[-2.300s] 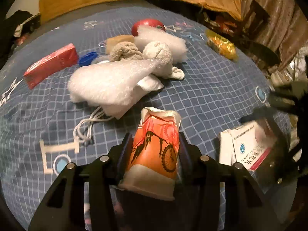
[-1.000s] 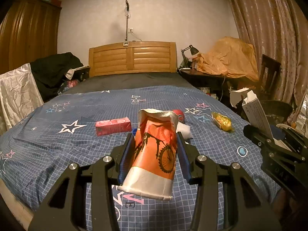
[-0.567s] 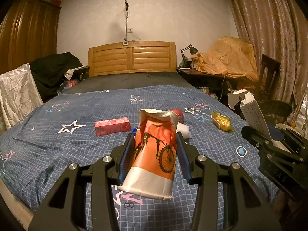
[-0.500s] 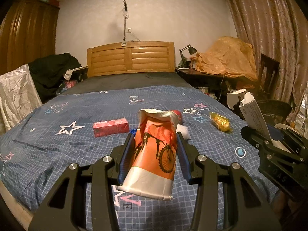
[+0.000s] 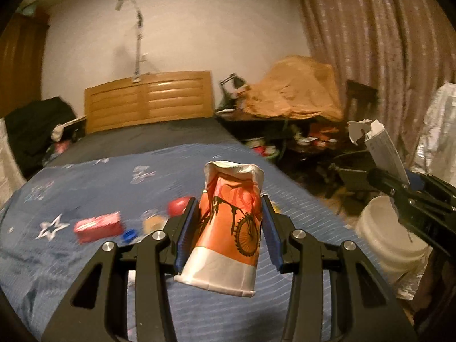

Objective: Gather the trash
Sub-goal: 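Carry the paper cup and medicine box with both tools over the bucket, then open both tools to drop the cup and medicine box into the bucket, then move both tools back to the bed and lower the left tool onto the bubble wrap, then grasp the bubble wrap with the left tool while the right tool grasps the grey ball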

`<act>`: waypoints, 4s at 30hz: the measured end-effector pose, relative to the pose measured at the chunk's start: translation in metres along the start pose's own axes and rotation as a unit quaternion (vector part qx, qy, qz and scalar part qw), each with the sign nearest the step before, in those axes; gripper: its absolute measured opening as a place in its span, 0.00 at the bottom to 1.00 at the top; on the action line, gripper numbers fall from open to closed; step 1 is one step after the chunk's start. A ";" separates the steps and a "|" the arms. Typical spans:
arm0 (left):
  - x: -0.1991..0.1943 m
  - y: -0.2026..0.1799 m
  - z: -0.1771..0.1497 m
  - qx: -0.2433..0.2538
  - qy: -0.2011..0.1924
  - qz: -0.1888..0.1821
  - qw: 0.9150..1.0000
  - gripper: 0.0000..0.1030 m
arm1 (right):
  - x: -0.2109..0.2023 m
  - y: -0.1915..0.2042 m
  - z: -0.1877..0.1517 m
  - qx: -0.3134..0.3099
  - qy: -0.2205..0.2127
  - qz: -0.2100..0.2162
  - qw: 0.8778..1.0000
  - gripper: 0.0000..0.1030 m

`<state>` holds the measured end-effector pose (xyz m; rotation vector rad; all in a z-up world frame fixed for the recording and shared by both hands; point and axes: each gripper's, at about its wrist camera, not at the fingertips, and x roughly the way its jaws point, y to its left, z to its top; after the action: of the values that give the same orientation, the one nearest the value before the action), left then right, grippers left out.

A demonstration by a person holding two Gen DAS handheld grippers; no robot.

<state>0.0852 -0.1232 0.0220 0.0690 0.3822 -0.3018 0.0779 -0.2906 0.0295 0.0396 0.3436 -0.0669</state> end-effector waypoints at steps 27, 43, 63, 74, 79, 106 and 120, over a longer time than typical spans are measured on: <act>0.144 -0.288 -0.006 0.091 0.189 -0.278 0.938 0.41 | 0.044 -0.348 -0.058 0.098 0.210 -0.125 0.965 0.46; 0.179 -0.316 -0.036 0.106 0.222 -0.276 0.929 0.60 | 0.084 -0.358 -0.095 0.120 0.235 -0.115 0.958 0.49; 0.143 -0.226 -0.030 0.078 0.194 -0.258 0.943 0.82 | 0.030 -0.279 -0.075 0.121 0.146 -0.034 0.981 0.62; 0.114 0.033 -0.067 -0.068 0.205 -0.110 0.970 0.82 | 0.087 -0.075 -0.096 0.040 0.196 0.153 0.968 0.62; 0.123 0.140 -0.099 -0.163 0.243 -0.046 0.955 0.82 | 0.108 0.009 -0.099 0.003 0.219 0.201 0.955 0.62; 0.120 0.279 -0.106 -0.198 0.252 0.106 0.941 0.85 | 0.214 0.183 -0.095 0.007 0.273 0.295 0.916 0.74; 0.131 0.285 -0.123 -0.207 0.251 0.078 0.942 0.45 | 0.279 0.224 -0.104 -0.021 0.285 0.240 0.928 0.39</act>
<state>0.2432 0.1274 -0.1388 -0.2409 0.9369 -0.0363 0.3208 -0.0788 -0.1568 0.1013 0.9090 0.4482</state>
